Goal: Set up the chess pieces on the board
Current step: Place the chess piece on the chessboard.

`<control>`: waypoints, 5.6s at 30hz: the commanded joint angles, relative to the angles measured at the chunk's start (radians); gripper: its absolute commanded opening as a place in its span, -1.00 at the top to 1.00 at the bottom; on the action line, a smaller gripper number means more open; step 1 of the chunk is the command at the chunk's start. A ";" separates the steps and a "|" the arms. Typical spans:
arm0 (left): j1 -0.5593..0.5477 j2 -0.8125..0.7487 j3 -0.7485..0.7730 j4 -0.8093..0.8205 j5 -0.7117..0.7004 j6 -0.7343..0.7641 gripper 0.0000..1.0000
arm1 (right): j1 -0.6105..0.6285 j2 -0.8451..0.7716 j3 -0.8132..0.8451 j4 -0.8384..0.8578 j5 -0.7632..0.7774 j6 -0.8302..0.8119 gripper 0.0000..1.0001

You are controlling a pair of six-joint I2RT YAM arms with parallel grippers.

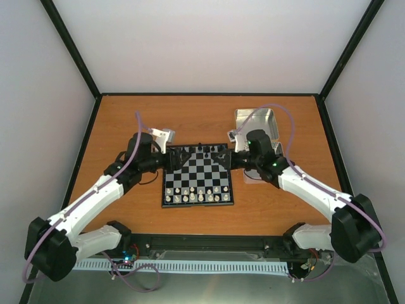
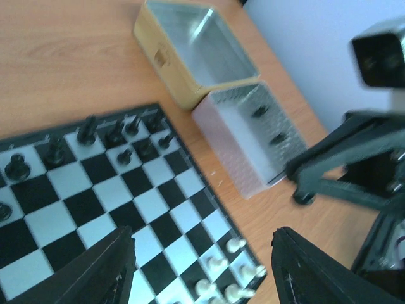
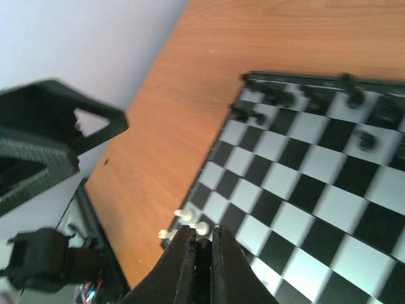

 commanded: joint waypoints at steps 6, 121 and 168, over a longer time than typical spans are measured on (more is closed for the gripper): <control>0.011 -0.107 0.060 0.157 0.169 -0.217 -0.39 | 0.042 0.028 0.068 0.299 -0.371 -0.181 0.84; 0.011 -0.010 0.165 0.047 0.383 0.245 -0.02 | 0.119 0.018 0.301 -0.103 -0.218 0.069 0.94; 0.011 -0.354 -0.016 -0.166 -0.785 0.098 -0.42 | 0.377 0.860 0.634 0.056 0.766 -0.290 0.94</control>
